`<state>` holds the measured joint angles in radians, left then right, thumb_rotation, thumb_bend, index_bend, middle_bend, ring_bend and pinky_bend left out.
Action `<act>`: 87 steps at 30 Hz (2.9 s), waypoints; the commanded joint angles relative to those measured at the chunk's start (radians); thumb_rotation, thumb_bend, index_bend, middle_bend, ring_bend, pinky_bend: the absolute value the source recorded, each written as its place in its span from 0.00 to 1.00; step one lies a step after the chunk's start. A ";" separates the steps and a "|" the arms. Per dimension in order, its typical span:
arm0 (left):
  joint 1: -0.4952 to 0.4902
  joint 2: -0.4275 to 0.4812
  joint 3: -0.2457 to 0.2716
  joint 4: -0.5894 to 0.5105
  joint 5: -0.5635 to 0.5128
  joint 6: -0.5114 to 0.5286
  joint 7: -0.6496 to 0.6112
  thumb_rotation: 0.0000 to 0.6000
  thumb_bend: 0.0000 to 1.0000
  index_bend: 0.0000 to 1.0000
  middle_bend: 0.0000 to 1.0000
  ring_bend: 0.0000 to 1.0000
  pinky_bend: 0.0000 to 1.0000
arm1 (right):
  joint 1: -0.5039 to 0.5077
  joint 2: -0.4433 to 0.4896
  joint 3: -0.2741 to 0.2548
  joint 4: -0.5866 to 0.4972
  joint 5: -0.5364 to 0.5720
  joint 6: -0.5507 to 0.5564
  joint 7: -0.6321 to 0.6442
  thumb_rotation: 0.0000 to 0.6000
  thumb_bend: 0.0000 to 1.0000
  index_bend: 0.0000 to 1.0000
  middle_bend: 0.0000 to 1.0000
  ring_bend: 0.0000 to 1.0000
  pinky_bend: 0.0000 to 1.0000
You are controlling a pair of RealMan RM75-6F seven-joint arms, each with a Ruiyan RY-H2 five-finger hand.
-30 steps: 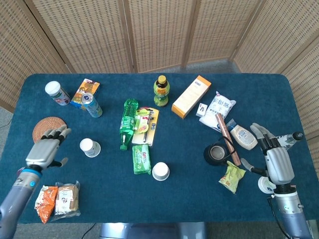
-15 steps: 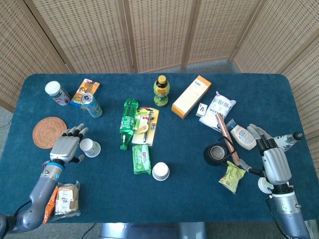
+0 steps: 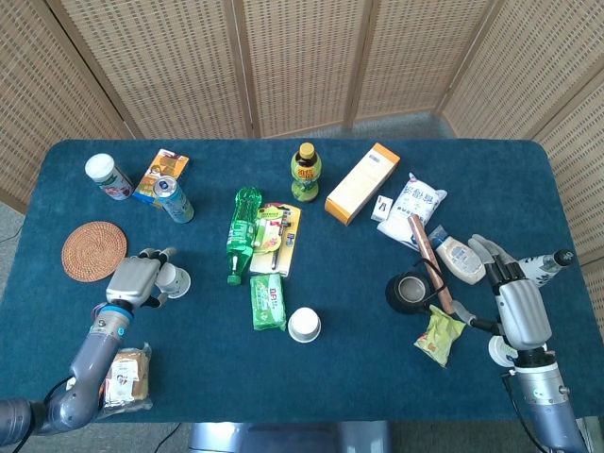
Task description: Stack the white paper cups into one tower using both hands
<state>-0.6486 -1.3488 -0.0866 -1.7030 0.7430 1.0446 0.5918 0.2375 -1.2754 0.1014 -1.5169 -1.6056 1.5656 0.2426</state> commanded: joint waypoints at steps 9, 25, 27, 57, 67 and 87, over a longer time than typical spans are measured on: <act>0.006 -0.016 0.004 0.015 0.045 0.038 -0.019 1.00 0.37 0.26 0.40 0.29 0.48 | -0.002 -0.004 0.005 0.004 0.003 -0.005 0.000 1.00 0.27 0.06 0.10 0.11 0.21; 0.012 0.169 -0.027 -0.217 0.247 -0.006 -0.168 1.00 0.37 0.25 0.38 0.30 0.48 | -0.002 -0.010 0.006 -0.001 -0.001 -0.013 -0.018 1.00 0.27 0.06 0.10 0.11 0.21; 0.008 0.196 -0.029 -0.236 0.315 -0.023 -0.201 1.00 0.37 0.25 0.38 0.29 0.48 | -0.003 -0.010 0.007 -0.003 -0.001 -0.012 -0.018 1.00 0.27 0.06 0.10 0.11 0.21; -0.259 0.074 -0.084 -0.352 0.297 -0.199 -0.159 1.00 0.36 0.25 0.35 0.27 0.45 | -0.005 -0.010 0.019 0.002 0.013 -0.021 -0.016 1.00 0.28 0.06 0.10 0.11 0.21; -0.339 0.009 -0.070 -0.348 0.179 -0.131 -0.006 1.00 0.36 0.25 0.35 0.27 0.45 | -0.007 -0.008 0.023 0.003 0.015 -0.017 -0.007 1.00 0.28 0.06 0.10 0.11 0.21; -0.420 -0.049 -0.038 -0.314 0.085 -0.095 0.069 1.00 0.36 0.25 0.35 0.27 0.45 | -0.008 -0.008 0.025 0.003 0.015 -0.018 -0.003 1.00 0.28 0.06 0.10 0.11 0.21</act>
<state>-1.0673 -1.3966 -0.1252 -2.0180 0.8299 0.9490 0.6597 0.2300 -1.2831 0.1265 -1.5138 -1.5902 1.5478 0.2399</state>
